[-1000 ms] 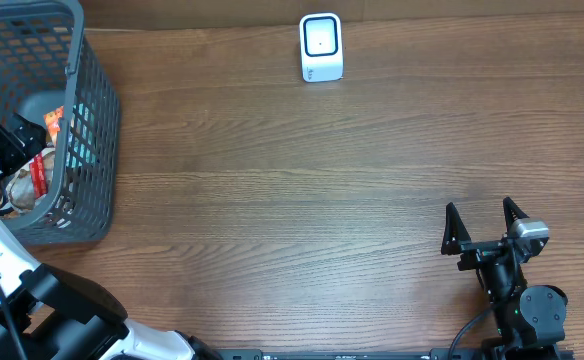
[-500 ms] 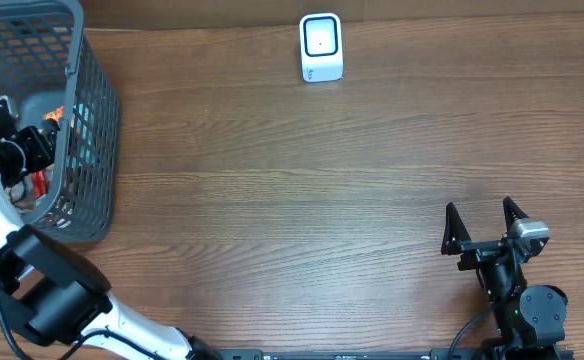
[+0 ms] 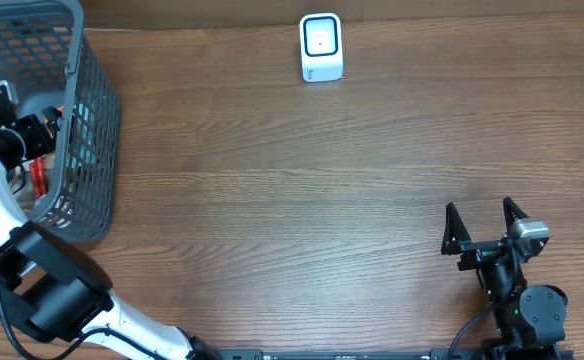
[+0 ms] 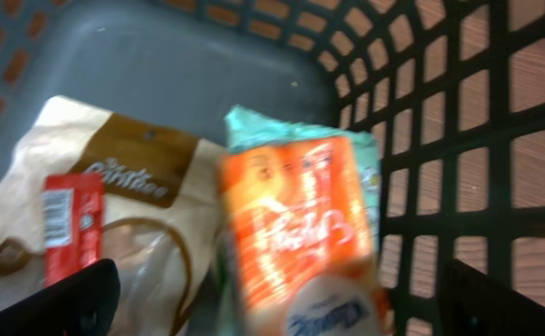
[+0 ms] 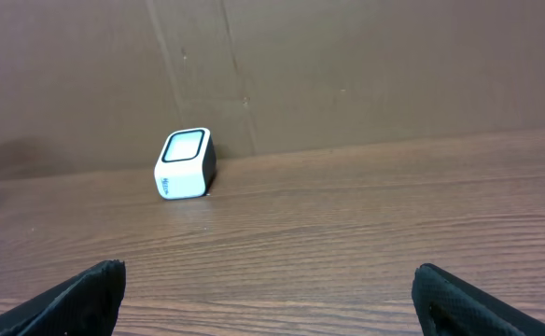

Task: Scan the item barcode
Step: 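Lower the left gripper into the basket and grasp the orange-and-teal packs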

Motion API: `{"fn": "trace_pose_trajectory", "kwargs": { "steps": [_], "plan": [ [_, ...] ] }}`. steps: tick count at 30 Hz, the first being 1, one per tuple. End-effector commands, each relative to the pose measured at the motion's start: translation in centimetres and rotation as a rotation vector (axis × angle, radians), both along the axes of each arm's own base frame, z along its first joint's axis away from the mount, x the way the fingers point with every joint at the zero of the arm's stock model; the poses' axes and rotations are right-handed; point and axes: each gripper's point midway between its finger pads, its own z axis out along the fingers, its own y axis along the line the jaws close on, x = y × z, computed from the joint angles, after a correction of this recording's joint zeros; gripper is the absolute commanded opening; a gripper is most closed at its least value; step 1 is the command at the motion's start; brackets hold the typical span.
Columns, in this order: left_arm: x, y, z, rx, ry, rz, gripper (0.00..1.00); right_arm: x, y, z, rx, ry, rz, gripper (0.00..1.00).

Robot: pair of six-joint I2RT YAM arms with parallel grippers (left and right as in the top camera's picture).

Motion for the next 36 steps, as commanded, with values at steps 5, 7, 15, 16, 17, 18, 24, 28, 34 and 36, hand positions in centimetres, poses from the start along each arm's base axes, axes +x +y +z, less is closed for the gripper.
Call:
{"fn": "trace_pose_trajectory", "kwargs": {
  "steps": [5,7,15,16,17,18,24,28,34,36],
  "plan": [
    [1.4,-1.1,-3.2,0.064,0.114,-0.035,0.99,0.1,-0.2,-0.3,-0.005,0.001,-0.009,1.00],
    [1.4,-1.2,-4.2,0.069,0.142,-0.033,1.00,0.1,-0.2,-0.3,-0.005,0.001,-0.009,1.00],
    [1.2,-1.2,-6.6,0.035,0.195,-0.024,1.00,0.1,-0.2,-0.3,-0.005,0.001,-0.009,1.00],
    [1.1,-1.3,-7.0,0.027,0.205,-0.025,1.00,0.1,-0.2,-0.3,-0.005,0.001,-0.009,1.00],
    [1.0,-1.4,-7.5,0.019,0.215,-0.026,1.00,0.1,-0.2,-0.3,-0.005,0.001,-0.009,1.00],
    [0.9,-1.4,-7.9,0.013,0.223,-0.027,1.00,0.1,-0.2,-0.3,-0.005,0.001,-0.009,1.00],
    [0.8,-1.5,-9.6,-0.009,0.253,-0.030,0.80,0.1,-0.2,-0.3,-0.004,0.001,-0.009,1.00],
    [0.9,-1.3,-9.5,-0.005,0.246,-0.027,0.67,0.1,-0.2,-0.3,-0.005,0.001,-0.009,1.00],
    [1.1,-1.0,-9.0,0.006,0.234,-0.023,0.58,0.1,-0.2,-0.3,-0.005,0.001,-0.009,1.00],
    [1.2,-0.8,-8.3,0.016,0.222,-0.021,0.56,0.1,-0.2,-0.3,-0.005,0.001,-0.009,1.00]
  ]
}}
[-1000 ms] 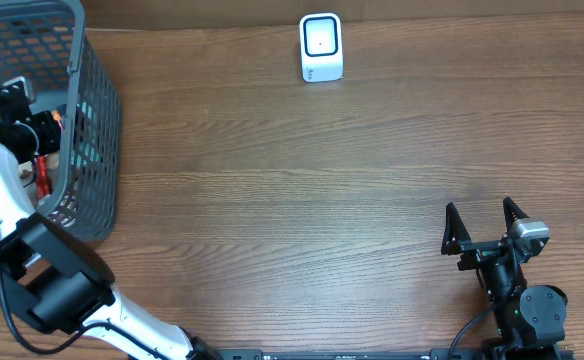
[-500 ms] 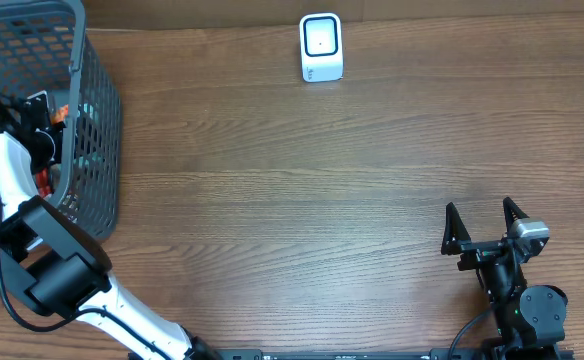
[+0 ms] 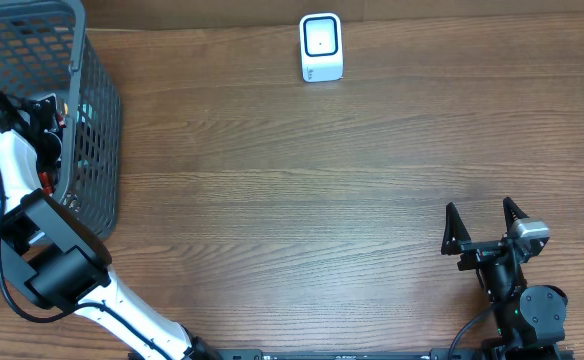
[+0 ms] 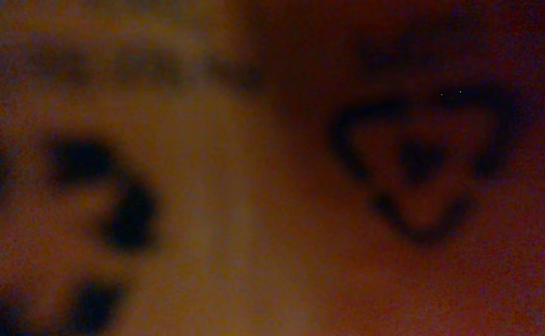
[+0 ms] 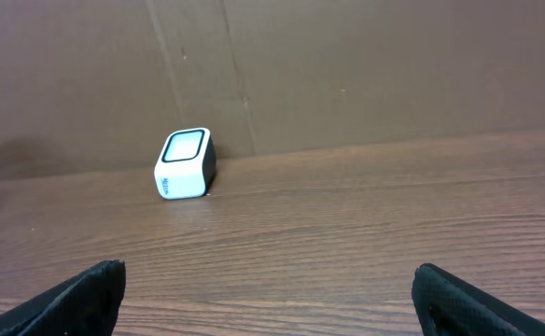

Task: Scan the item barcode
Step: 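Lower the left gripper into the basket and grasp the orange-and-teal packs, then lift the packs out and carry them toward the scanner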

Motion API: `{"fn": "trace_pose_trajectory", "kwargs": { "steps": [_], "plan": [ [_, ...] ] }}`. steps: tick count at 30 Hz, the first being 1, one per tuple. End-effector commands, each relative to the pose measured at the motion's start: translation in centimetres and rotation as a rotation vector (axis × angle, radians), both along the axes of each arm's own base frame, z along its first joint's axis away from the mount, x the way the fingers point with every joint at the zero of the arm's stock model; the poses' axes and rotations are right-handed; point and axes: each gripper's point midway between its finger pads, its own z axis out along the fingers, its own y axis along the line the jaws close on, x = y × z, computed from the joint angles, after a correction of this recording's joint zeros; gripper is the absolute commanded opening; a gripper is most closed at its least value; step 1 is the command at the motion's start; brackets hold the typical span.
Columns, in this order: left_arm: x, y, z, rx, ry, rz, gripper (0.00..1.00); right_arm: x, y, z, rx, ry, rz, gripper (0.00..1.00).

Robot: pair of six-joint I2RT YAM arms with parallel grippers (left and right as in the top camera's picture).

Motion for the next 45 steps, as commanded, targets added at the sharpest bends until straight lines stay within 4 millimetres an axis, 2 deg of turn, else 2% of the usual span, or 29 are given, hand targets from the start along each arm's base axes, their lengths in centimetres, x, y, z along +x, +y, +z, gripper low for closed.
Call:
{"fn": "trace_pose_trajectory", "kwargs": {
  "steps": [1,9,16,24,31,34,38,42,45],
  "plan": [
    [0.6,0.7,1.2,0.035,-0.021,-0.005,0.55,0.1,-0.2,-0.3,-0.004,0.001,-0.009,1.00],
    [0.9,1.8,8.1,0.145,-0.121,0.035,0.54,0.1,-0.2,-0.3,-0.005,0.001,-0.009,1.00],
    [0.5,1.5,16.6,0.230,-0.280,0.087,0.54,0.1,-0.2,-0.3,-0.005,0.001,-0.010,1.00],
    [-2.2,-0.7,27.0,0.284,-0.489,0.183,0.54,0.1,-0.2,-0.3,-0.005,0.001,-0.009,1.00],
    [-5.7,-4.3,34.3,0.295,-0.644,0.232,0.53,0.1,-0.2,-0.3,-0.005,0.001,-0.009,1.00],
    [-7.1,-6.8,36.5,0.298,-0.690,0.209,0.53,0.1,-0.2,-0.3,-0.005,0.001,-0.009,1.00],
    [-9.0,-10.5,37.9,0.279,-0.706,0.186,0.53,0.1,-0.2,-0.3,-0.005,0.001,-0.009,1.00],
    [-10.3,-14.1,37.7,0.230,-0.682,0.132,0.52,0.1,-0.2,-0.3,-0.005,0.001,-0.009,1.00],
    [-10.9,-17.6,36.5,0.168,-0.630,0.062,0.48,0.1,-0.2,-0.3,-0.005,0.001,-0.009,1.00]
  ]
}}
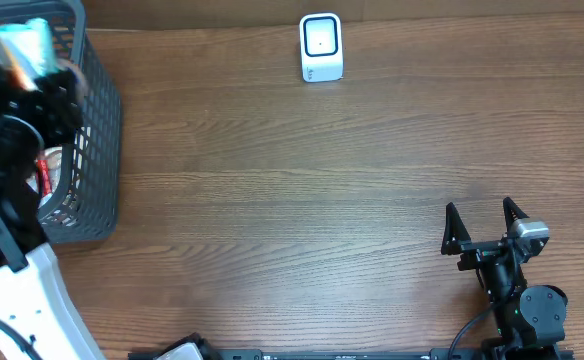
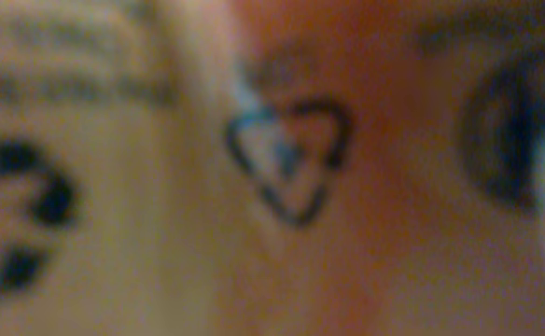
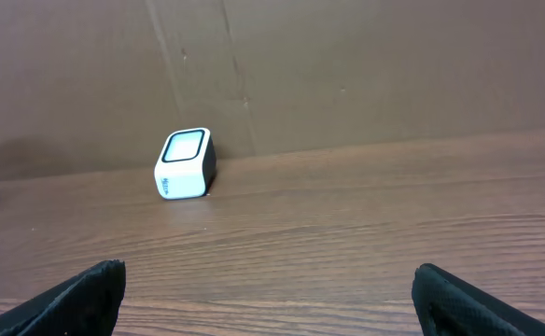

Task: Scan the item barcode
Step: 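Lift the packs out and carry them toward the scanner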

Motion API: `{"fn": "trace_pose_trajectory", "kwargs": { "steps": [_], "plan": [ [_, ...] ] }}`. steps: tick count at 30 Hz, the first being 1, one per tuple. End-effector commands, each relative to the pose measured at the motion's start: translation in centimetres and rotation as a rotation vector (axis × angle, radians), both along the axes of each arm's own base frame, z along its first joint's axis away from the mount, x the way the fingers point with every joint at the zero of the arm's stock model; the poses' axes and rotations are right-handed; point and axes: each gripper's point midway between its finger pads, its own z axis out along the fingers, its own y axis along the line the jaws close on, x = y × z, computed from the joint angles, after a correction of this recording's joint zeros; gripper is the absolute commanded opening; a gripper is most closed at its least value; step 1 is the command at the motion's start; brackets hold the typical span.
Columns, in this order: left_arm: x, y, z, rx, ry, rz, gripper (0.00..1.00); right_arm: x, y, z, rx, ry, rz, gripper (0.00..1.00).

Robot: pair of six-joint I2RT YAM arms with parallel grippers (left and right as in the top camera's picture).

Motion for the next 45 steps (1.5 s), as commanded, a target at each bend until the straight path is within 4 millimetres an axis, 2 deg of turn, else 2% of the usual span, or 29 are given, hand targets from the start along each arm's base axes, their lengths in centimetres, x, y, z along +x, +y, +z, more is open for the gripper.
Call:
{"fn": "trace_pose_trajectory", "kwargs": {
  "steps": [1,7,15,20,30,35,40,45],
  "plan": [
    [-0.9,-3.5,1.4,-0.036,-0.023,-0.058,0.44,0.1,-0.2,-0.3,-0.004,0.001,-0.009,1.00],
    [-0.5,-8.7,-0.8,-0.129,0.070,-0.156,0.40,0.1,-0.2,-0.3,-0.004,0.001,-0.009,1.00],
    [-0.5,-16.2,-3.2,-0.124,0.165,-0.285,0.40,0.1,-0.2,-0.3,-0.004,0.001,-0.009,1.00],
    [-0.3,-22.2,-6.4,-0.096,0.267,-0.383,0.38,0.1,-0.2,-0.3,-0.004,0.001,-0.009,1.00],
    [-0.3,-35.8,-16.3,-0.001,0.520,-0.569,0.43,0.1,-0.2,-0.3,-0.004,0.001,-0.009,1.00],
    [-0.4,-40.7,-21.8,-0.011,0.619,-0.561,0.43,0.1,-0.2,-0.3,-0.004,0.002,-0.009,1.00],
    [-0.5,-42.9,-27.8,-0.017,0.735,-0.477,0.43,0.1,-0.2,-0.3,-0.004,0.001,-0.009,1.00],
    [0.4,-43.9,-31.2,-0.012,0.764,-0.453,0.42,0.1,-0.2,-0.3,-0.004,0.002,-0.009,1.00]
  ]
}}
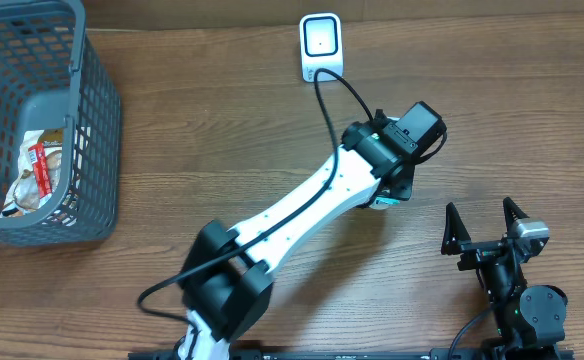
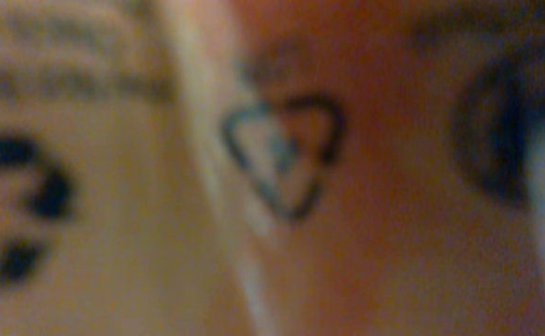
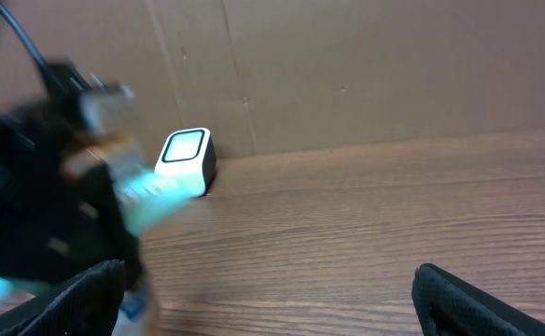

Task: Scan the item barcode
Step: 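Lift the packs out and carry them toward the scanner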

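The orange and teal snack packet (image 1: 383,201) hangs over the middle of the table, and my left gripper (image 1: 392,182) is shut on it. It fills the left wrist view as a blurred orange and cream surface (image 2: 394,233) with a dark triangle mark, hiding the fingers. The white barcode scanner (image 1: 321,47) stands at the table's far edge, beyond the packet. In the right wrist view the scanner (image 3: 187,163) shows behind the blurred arm and the packet's teal edge (image 3: 151,198). My right gripper (image 1: 484,230) rests open near the front right, holding nothing.
A grey mesh basket (image 1: 94,120) stands at the far left with a cream bag (image 1: 34,170) and a small red packet (image 1: 42,165) inside. A brown board wall (image 3: 366,65) runs behind the scanner.
My left arm has moved from above the basket to the middle right of the table, still carrying the packet. The right arm has not moved.
My left gripper was open above the orange packet in the basket. Then it was down in the basket, the packet filling its view. Then it held the packet above the basket, and now it holds it near the scanner. The right gripper stayed open and still.
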Motion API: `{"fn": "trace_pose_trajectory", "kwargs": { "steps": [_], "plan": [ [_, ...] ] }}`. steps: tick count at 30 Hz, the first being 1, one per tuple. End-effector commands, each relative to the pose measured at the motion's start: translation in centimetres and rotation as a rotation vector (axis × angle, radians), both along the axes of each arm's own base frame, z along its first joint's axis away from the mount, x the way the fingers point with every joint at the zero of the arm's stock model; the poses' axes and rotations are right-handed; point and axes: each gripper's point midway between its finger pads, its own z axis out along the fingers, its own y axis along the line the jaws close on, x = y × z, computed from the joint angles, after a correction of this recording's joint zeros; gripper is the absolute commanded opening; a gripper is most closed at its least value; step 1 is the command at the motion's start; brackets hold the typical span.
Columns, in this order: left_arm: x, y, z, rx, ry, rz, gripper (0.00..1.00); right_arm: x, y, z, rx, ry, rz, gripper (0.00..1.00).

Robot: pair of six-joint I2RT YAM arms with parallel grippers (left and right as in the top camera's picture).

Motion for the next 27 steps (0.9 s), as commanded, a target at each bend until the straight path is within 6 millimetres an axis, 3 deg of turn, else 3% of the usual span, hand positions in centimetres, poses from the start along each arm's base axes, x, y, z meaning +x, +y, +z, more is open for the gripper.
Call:
{"fn": "trace_pose_trajectory", "kwargs": {
  "steps": [1,13,19,27],
  "plan": [
    [1.1,-0.3,-1.2,-0.001,-0.015,0.078,0.42,0.1,-0.2,-0.3,-0.005,0.002,-0.009,1.00],
    [2.2,-1.2,-4.7,0.019,-0.007,0.090,0.42,0.1,-0.2,-0.3,-0.005,0.001,-0.009,1.00],
    [3.2,-1.3,-4.6,0.018,-0.057,0.097,0.46,0.1,-0.2,-0.3,-0.005,0.002,-0.009,1.00],
    [1.6,-2.0,-5.6,-0.004,0.017,0.016,0.52,0.1,-0.2,-0.3,-0.005,0.002,-0.009,1.00]
  ]
}}
